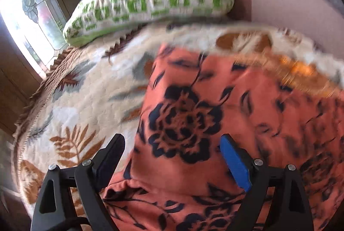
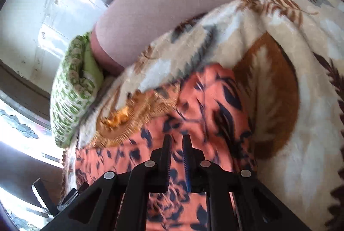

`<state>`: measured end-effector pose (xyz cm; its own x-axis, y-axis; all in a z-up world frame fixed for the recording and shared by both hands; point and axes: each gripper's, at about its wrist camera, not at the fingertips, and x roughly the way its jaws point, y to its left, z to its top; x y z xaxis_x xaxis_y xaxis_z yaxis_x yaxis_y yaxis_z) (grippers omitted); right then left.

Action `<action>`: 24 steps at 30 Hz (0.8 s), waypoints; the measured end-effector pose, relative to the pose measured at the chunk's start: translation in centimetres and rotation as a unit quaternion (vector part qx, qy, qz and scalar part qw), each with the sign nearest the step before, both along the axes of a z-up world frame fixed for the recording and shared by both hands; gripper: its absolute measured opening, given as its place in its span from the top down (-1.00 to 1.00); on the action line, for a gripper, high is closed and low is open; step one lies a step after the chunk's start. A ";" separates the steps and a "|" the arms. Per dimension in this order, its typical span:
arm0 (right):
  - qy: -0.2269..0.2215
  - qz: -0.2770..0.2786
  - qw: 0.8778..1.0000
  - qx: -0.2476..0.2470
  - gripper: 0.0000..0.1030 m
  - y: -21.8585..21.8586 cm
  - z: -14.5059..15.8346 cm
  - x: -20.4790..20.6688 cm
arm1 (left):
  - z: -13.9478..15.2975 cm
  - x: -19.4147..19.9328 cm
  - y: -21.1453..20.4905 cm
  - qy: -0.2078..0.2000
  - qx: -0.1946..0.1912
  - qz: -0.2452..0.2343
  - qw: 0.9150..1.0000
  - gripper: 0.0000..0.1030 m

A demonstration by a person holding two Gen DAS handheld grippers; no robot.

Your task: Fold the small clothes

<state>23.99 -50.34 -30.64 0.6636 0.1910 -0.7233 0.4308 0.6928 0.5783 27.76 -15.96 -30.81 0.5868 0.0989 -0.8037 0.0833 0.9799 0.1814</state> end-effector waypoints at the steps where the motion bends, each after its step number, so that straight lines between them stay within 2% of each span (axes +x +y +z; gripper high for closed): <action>1: 0.025 -0.012 1.000 -0.005 0.74 -0.3 -0.6 -0.5 | -0.1 0.0 0.3 0.003 -0.010 0.002 1.000 -0.76; 3: 0.016 -0.020 0.999 0.047 0.80 -1.2 -1.7 -1.8 | 0.2 0.0 0.8 0.013 -0.022 0.007 1.000 -0.76; 5: 0.014 -0.028 0.997 0.066 0.80 -1.5 -1.3 -3.1 | 0.5 -0.4 1.0 0.010 -0.019 0.006 1.000 -0.76; 8: -0.001 -0.014 1.000 0.022 0.74 -0.2 0.5 -5.0 | 1.1 -1.2 1.1 -0.001 -0.017 -0.004 1.000 -0.76; 10: 0.042 0.013 0.999 0.009 0.74 1.0 -0.4 -5.3 | 1.2 -1.6 1.1 -0.001 -0.009 -0.011 1.000 -0.76; 11: 0.052 0.015 0.998 0.019 0.78 1.1 -1.0 -5.5 | 1.2 -1.8 1.4 0.000 -0.008 -0.013 1.000 -0.76; 12: 0.038 0.004 0.999 0.036 0.78 1.0 -1.2 -6.4 | 1.3 -2.0 1.8 0.000 -0.013 -0.014 1.000 -0.76; 14: 0.037 -0.006 0.997 0.061 0.78 1.1 -0.6 -7.9 | 2.0 -2.9 3.0 -0.006 -0.026 -0.016 1.000 -0.76; 18: -0.010 -0.006 1.000 0.007 0.74 2.1 2.6 -13.0 | 3.6 -5.7 6.2 -0.028 -0.032 -0.003 0.999 -0.76; 20: -0.042 -0.015 0.999 0.020 0.71 1.8 3.4 -16.4 | 4.3 -7.6 7.9 -0.037 -0.036 -0.003 0.999 -0.76; 22: -0.044 -0.027 0.999 0.009 0.46 1.6 4.1 -19.1 | 4.5 -9.9 9.4 -0.039 -0.043 -0.005 0.998 -0.76; 23: -0.045 -0.030 0.999 0.002 0.07 1.8 4.3 -20.2 | 4.5 -11.3 10.4 -0.035 -0.050 -0.009 0.998 -0.76; 24: -0.047 -0.033 0.998 -0.002 -0.45 1.8 4.4 -21.3 | 4.5 -12.3 11.1 -0.031 -0.053 -0.010 0.998 -0.76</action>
<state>2.70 -48.51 -26.23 0.7401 0.1429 -0.6571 0.4187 0.6668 0.6165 15.42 -4.82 -26.29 0.6370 0.0025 -0.7709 0.0957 0.9920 0.0822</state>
